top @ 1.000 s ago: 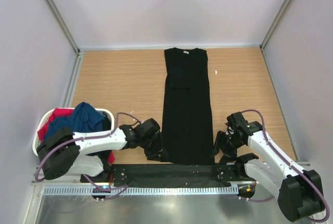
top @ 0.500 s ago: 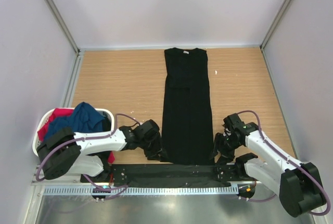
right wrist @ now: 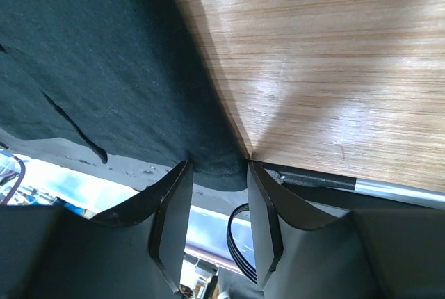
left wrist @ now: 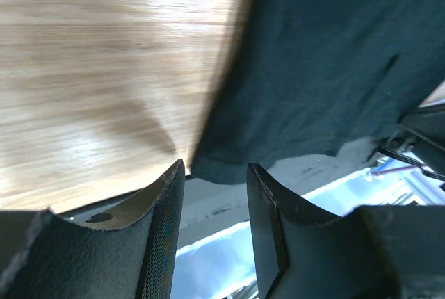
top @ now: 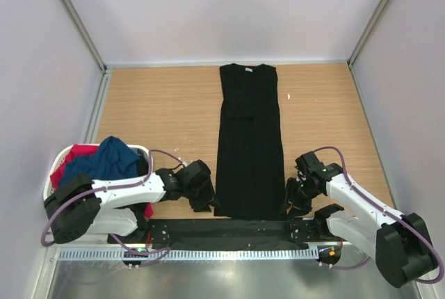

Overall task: Fold and stack the t-shirts
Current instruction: Fold the tshirt

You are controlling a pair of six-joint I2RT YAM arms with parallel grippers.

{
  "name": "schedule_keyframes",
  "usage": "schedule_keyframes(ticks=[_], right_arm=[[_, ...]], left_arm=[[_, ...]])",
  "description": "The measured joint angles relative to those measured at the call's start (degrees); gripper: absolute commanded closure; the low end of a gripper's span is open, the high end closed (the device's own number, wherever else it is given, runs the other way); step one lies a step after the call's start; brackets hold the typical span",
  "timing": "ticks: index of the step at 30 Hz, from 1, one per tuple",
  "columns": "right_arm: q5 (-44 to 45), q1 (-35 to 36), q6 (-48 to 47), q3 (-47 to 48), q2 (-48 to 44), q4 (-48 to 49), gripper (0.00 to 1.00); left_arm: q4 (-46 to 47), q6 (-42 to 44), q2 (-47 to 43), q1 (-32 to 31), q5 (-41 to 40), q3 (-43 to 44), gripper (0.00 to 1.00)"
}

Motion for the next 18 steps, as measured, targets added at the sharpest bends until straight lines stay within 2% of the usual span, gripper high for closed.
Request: schedule_keyframes(ticks=[10,16,18], right_arm=[[0.44,1.38,1.25,-0.17,0.31,0.57,0.58],[0.44,1.68,1.75,-0.48,0.68,0.94,0.62],[0.50,1.92,1.86,-0.50,0.70,1.01,0.64]], left_arm=[[1.25,0.46,2.40,0.02,0.98,-0.68,0.60],[3.65,0.44,4.00,0.02,2.89,-0.68,0.65],[3.76,0.39,4.00,0.02,2.97,-0.79,0.70]])
